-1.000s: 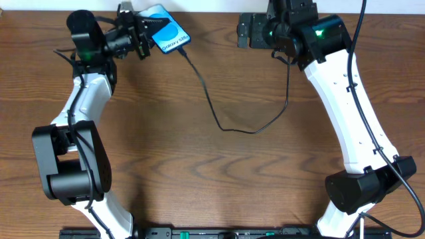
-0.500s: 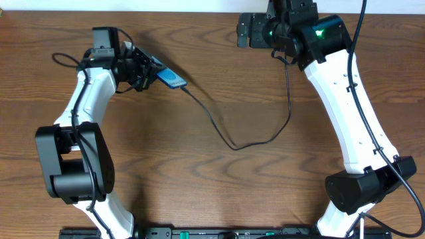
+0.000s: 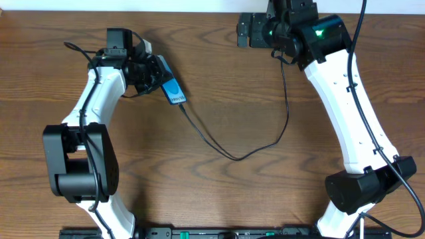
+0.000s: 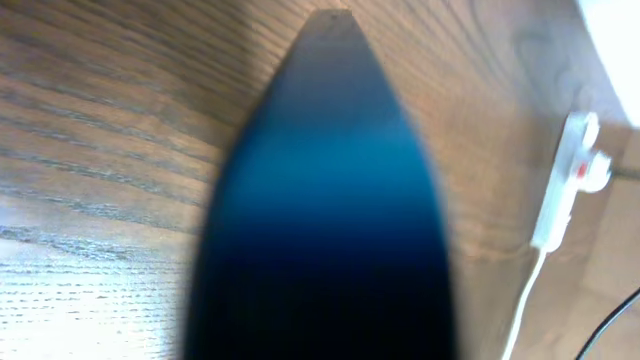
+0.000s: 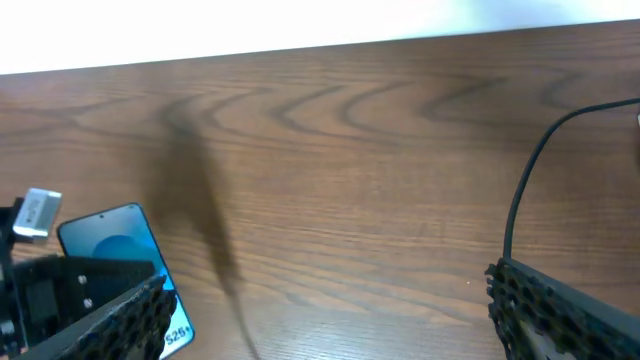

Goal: Plug charger to phone and switch on socket

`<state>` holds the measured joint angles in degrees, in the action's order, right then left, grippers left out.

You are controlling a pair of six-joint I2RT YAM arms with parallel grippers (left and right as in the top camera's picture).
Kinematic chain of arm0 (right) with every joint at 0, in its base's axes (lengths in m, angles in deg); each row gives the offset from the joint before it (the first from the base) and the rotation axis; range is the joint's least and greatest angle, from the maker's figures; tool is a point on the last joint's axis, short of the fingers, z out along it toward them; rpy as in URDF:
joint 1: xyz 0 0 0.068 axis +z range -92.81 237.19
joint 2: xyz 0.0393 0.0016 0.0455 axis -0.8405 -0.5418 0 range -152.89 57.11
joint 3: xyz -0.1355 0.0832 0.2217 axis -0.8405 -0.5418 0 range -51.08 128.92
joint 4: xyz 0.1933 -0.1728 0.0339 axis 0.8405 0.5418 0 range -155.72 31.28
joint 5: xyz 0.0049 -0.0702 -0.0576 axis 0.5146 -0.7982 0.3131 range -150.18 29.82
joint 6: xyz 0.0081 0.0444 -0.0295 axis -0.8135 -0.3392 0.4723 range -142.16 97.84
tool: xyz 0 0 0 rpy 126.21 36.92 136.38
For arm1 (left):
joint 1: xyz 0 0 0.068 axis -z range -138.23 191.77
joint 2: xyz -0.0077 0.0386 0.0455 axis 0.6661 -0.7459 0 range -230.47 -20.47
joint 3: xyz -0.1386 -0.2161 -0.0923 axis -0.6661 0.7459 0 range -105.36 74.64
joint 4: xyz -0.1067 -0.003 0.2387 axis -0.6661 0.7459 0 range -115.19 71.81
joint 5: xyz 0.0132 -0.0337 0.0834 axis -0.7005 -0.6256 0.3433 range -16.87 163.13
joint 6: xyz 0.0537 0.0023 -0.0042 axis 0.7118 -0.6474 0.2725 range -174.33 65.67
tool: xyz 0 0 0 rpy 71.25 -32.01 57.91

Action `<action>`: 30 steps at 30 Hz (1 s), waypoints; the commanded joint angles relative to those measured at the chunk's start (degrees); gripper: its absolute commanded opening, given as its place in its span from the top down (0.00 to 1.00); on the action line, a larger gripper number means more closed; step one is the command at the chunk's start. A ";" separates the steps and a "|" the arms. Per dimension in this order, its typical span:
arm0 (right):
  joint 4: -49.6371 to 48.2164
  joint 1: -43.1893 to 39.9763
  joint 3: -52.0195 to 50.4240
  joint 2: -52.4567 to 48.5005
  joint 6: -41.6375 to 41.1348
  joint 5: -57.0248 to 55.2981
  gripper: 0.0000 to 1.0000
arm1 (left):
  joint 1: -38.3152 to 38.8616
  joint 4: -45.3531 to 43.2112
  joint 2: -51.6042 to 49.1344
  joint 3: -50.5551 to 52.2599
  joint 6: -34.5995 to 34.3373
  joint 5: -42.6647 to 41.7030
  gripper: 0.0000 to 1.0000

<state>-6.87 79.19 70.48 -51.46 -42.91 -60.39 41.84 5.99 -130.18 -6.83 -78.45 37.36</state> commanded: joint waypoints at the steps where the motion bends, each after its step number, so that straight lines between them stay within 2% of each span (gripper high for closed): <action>1: -0.24 0.28 0.76 0.90 0.33 -0.31 0.01 | 0.68 2.08 1.79 -2.25 11.50 -2.73 0.92; 7: -0.39 0.28 0.76 0.90 0.31 -0.31 0.01 | 0.68 6.88 1.75 -2.25 19.39 -2.75 0.93; 12: -0.70 0.31 0.76 0.90 0.31 -0.28 0.01 | 1.31 10.38 1.46 -2.25 23.26 -2.60 0.93; 18: -0.85 0.46 0.76 0.90 0.31 -0.28 0.01 | 4.33 11.19 1.03 -2.25 25.64 -0.59 0.93; 30: -0.79 1.03 0.74 0.90 0.70 -0.31 0.01 | 6.16 9.90 -2.86 -2.25 24.50 -1.73 0.93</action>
<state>-7.68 79.76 70.48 -51.46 -42.91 -60.41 48.20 15.89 -130.99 -7.03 -54.32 37.08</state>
